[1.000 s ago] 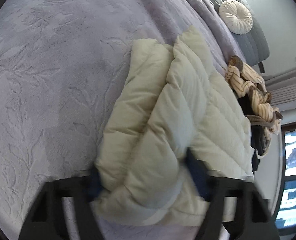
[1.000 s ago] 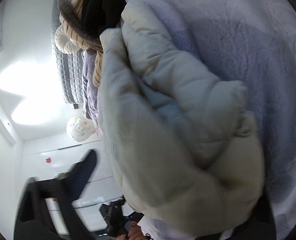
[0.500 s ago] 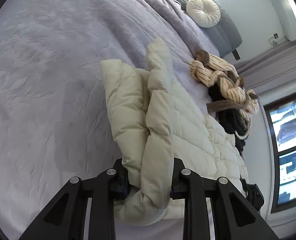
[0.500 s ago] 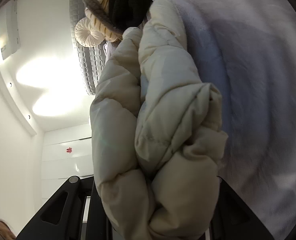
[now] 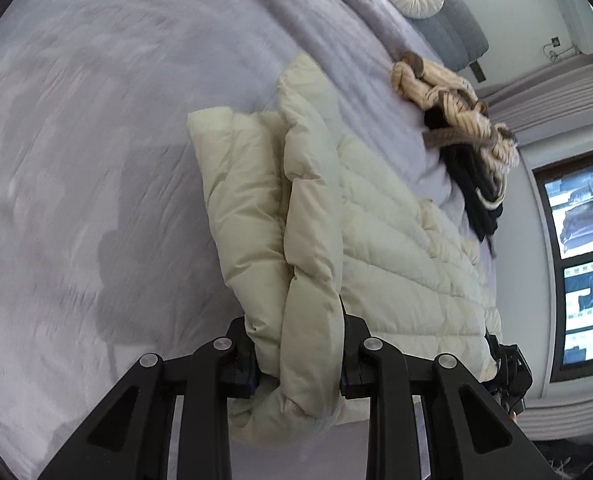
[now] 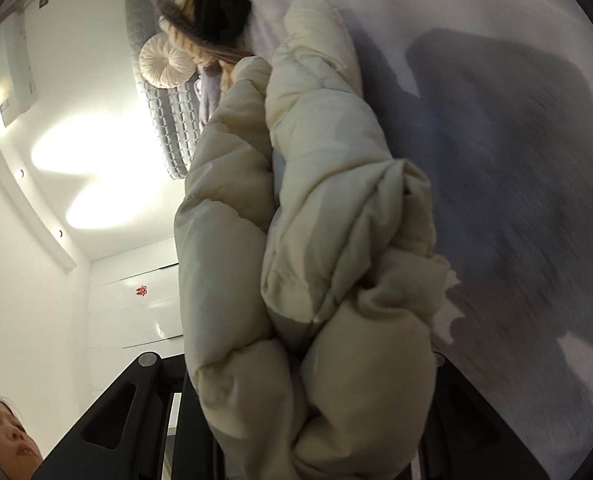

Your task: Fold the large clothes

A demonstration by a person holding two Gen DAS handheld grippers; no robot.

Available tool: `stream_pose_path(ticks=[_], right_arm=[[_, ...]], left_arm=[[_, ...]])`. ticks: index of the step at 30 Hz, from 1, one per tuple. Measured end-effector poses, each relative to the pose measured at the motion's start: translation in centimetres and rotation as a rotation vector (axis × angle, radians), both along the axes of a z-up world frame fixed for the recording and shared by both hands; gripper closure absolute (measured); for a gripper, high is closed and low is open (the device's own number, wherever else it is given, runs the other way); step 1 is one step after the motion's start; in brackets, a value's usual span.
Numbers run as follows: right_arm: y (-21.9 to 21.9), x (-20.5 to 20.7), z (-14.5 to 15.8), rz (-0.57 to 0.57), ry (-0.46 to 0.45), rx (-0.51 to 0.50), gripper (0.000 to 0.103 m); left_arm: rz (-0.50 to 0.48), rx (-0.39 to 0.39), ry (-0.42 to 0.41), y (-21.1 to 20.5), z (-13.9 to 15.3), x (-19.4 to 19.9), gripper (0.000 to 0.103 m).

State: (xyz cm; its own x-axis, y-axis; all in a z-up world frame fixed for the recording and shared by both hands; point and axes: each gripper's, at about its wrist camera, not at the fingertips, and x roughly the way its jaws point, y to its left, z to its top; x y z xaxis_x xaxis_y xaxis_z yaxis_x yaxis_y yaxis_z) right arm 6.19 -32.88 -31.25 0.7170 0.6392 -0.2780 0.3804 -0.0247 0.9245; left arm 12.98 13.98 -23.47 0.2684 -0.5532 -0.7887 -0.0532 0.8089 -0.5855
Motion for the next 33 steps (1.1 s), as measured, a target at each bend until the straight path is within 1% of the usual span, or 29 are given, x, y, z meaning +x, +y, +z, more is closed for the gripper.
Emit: stream_pose_path(ticks=[4,5,6,7,8,9,10,11,12,13,14,16,20,22,24,25,26,27,28,29,31,32,33], right_arm=[[0.4,-0.1,-1.3,0.000,0.061,-0.036,0.076],[0.5,0.0,-1.7,0.002,0.082,-0.048,0.076],[0.6,0.7,-1.8,0.001,0.095,-0.059,0.073],[0.6,1.0,-1.8,0.002,0.111,-0.076,0.071],[0.7,1.2,-1.8,0.003,0.123,-0.095,0.070],[0.7,1.5,-1.5,0.009,0.136,-0.119,0.065],[0.7,1.7,-1.1,0.017,0.149,-0.140,0.058],[0.7,2.2,-0.6,0.029,0.166,-0.173,0.052],[0.7,2.6,-0.2,0.041,0.182,-0.207,0.043],[0.9,2.5,0.3,0.051,0.191,-0.226,0.039],[0.9,2.9,0.7,0.067,0.204,-0.249,0.037],[1.1,3.3,1.6,0.094,0.233,-0.293,0.024],[1.7,4.2,3.9,0.147,0.271,-0.419,0.023],[2.4,4.6,5.2,0.174,0.280,-0.470,0.020],[3.5,5.2,6.3,0.217,0.280,-0.507,0.019],[3.9,3.3,6.4,0.236,0.277,-0.515,0.018],[4.5,2.9,6.8,0.263,0.269,-0.520,0.018],[5.3,3.4,7.1,0.293,0.256,-0.520,0.014],[5.8,3.7,7.1,0.311,0.249,-0.520,0.003],[6.6,4.1,7.3,0.341,0.237,-0.520,0.000],[7.9,4.5,7.9,0.394,0.210,-0.534,0.000],[8.5,4.1,8.1,0.418,0.198,-0.546,0.000],[9.4,4.7,8.5,0.444,0.179,-0.558,0.000]], left_arm=[[-0.018,0.072,0.019,0.0,-1.0,-1.0,0.073],[-0.025,0.096,0.021,-0.2,-1.0,-1.0,0.069],[-0.026,0.124,0.022,-0.2,-1.0,-1.0,0.058],[-0.021,0.161,0.021,-0.2,-0.9,-1.0,0.053],[-0.013,0.183,0.017,-0.1,-0.7,-1.0,0.050],[-0.011,0.188,0.018,0.1,-0.6,-1.0,0.050],[-0.009,0.189,0.022,0.4,-0.6,-1.0,0.050],[-0.006,0.203,0.033,0.6,-0.4,-1.1,0.043],[-0.004,0.223,0.037,0.8,-0.4,-1.1,0.028],[-0.001,0.246,0.031,0.8,-0.1,-1.1,0.026],[-0.008,0.271,0.009,0.8,0.5,-1.2,0.026],[-0.035,0.289,-0.007,0.7,1.1,-1.2,0.026],[-0.073,0.336,-0.030,0.5,2.1,-1.1,0.026],[-0.081,0.345,-0.038,0.5,2.3,-1.0,0.026],[-0.083,0.337,-0.047,0.7,2.5,-1.1,0.026],[-0.079,0.327,-0.050,0.8,2.6,-1.1,0.026],[-0.075,0.313,-0.051,1.0,2.6,-1.0,0.026],[-0.073,0.303,-0.048,1.1,2.5,-0.9,0.026],[-0.075,0.291,-0.038,1.1,2.4,-0.7,0.026],[-0.081,0.279,-0.031,1.2,2.2,-0.5,0.026],[-0.088,0.271,-0.025,1.1,2.0,-0.3,0.026],[-0.095,0.274,-0.025,1.2,1.9,-0.2,0.026],[-0.100,0.277,-0.025,1.2,1.9,-0.1,0.026]])
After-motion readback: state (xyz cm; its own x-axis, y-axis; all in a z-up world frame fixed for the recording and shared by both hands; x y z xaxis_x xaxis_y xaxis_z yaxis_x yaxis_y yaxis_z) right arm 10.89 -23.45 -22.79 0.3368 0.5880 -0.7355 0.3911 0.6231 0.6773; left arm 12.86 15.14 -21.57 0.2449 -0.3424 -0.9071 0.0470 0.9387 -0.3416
